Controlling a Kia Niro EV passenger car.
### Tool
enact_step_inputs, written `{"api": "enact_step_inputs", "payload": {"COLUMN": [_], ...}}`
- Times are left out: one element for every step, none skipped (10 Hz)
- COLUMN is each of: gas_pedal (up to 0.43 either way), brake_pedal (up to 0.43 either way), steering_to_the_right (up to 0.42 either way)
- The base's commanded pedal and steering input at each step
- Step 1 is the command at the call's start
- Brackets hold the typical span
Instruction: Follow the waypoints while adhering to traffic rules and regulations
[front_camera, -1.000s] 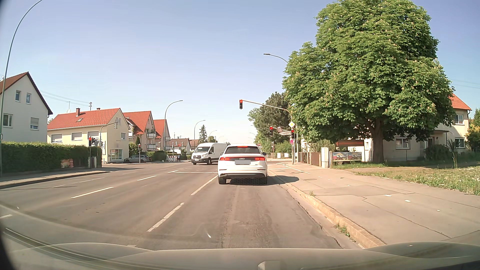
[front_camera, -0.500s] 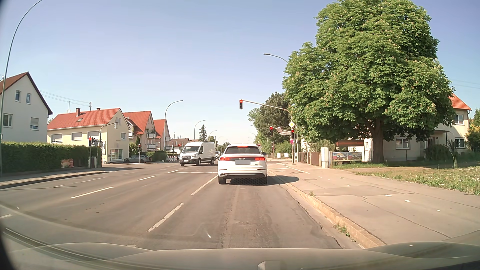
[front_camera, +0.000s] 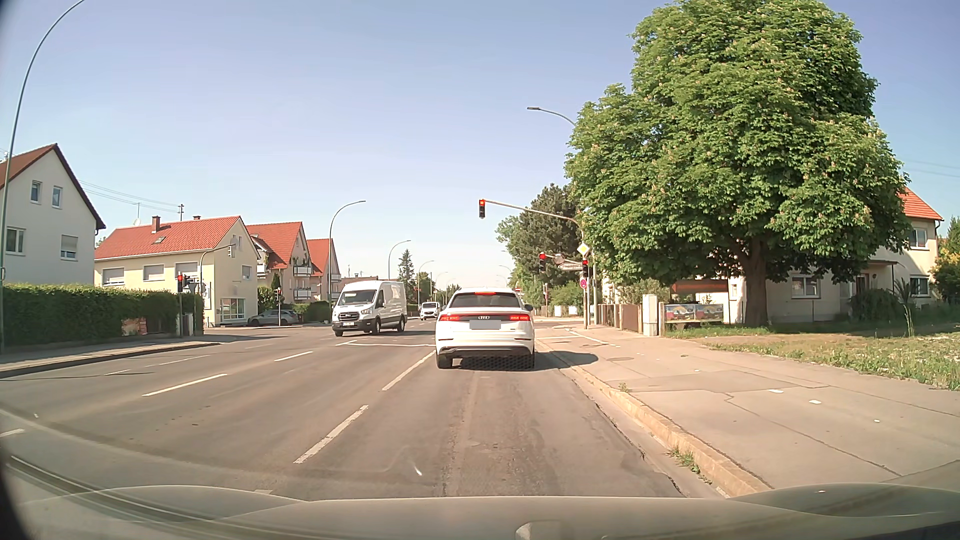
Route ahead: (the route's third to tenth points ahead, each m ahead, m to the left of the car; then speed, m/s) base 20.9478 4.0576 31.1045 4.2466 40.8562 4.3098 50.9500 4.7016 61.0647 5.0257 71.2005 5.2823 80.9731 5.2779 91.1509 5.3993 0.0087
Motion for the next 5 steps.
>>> {"api": "enact_step_inputs", "payload": {"gas_pedal": [0.0,0.0,0.0,0.0,0.0], "brake_pedal": [0.274,0.274,0.274,0.274,0.274], "steering_to_the_right": [0.008,0.007,0.008,0.007,0.007]}}
